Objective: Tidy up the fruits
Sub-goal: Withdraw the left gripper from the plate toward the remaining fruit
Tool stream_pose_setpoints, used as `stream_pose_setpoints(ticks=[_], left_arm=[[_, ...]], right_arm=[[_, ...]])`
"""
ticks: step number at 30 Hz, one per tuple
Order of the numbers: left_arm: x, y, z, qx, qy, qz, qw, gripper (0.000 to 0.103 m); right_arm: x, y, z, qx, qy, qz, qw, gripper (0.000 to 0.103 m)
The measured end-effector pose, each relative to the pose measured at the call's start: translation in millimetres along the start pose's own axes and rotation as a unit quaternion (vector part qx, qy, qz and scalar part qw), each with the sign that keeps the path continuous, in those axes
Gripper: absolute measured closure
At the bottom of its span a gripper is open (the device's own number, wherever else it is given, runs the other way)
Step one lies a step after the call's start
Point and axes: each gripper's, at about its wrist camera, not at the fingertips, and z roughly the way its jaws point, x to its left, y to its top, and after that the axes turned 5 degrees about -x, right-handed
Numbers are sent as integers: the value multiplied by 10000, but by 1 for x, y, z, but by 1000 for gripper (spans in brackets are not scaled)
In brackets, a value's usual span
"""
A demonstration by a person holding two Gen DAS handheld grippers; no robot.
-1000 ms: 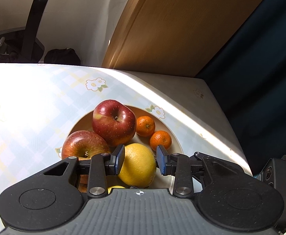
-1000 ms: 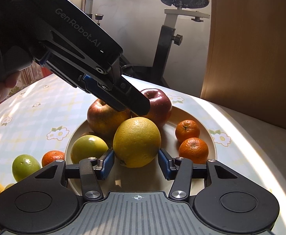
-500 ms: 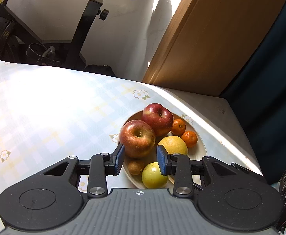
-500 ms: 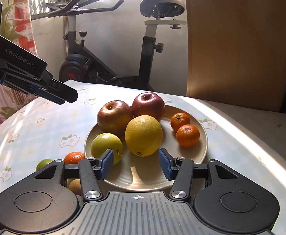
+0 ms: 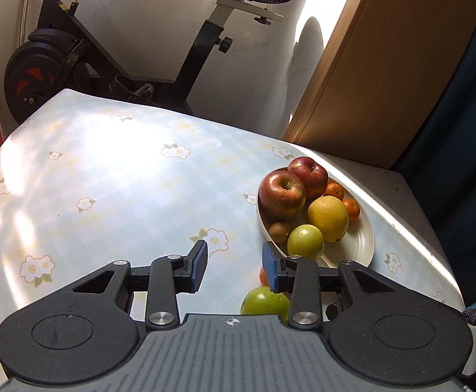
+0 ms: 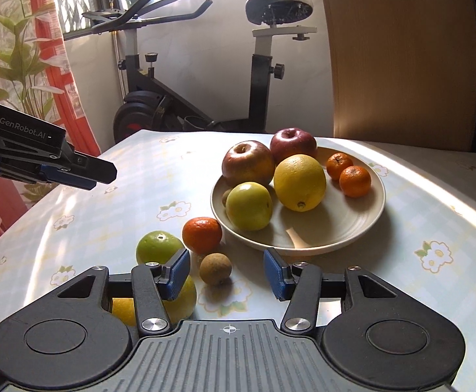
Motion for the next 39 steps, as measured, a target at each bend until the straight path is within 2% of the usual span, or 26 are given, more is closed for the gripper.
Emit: stream_pose_setpoints(ticks=[9,12,16,24,31,39], left_arm=[[14,-16,1,11,67,-74,9999,64],[18,-19,1,8,53,-109,9999,64],[22,-23,-3,-14,-14,-118,9999,64],[28,-29,-3,34,-84,-232,9997,64],[29,-31,-5,35,-134,-236,9996,64],[27,-34,-8,29,-150,-258,9996,64]], right_arm=[[17,2,-1,76,-75,-85,9999,57],[23,2,0,86,-58,-178,9998,68],[29,5,6,146,41,-198,9997,73],[43,6,18,381,115,-448,9982,74],[29,0,-3,201,-41,-213,9996,74],[-5,-11,-24,98,-456,187,9987,74]])
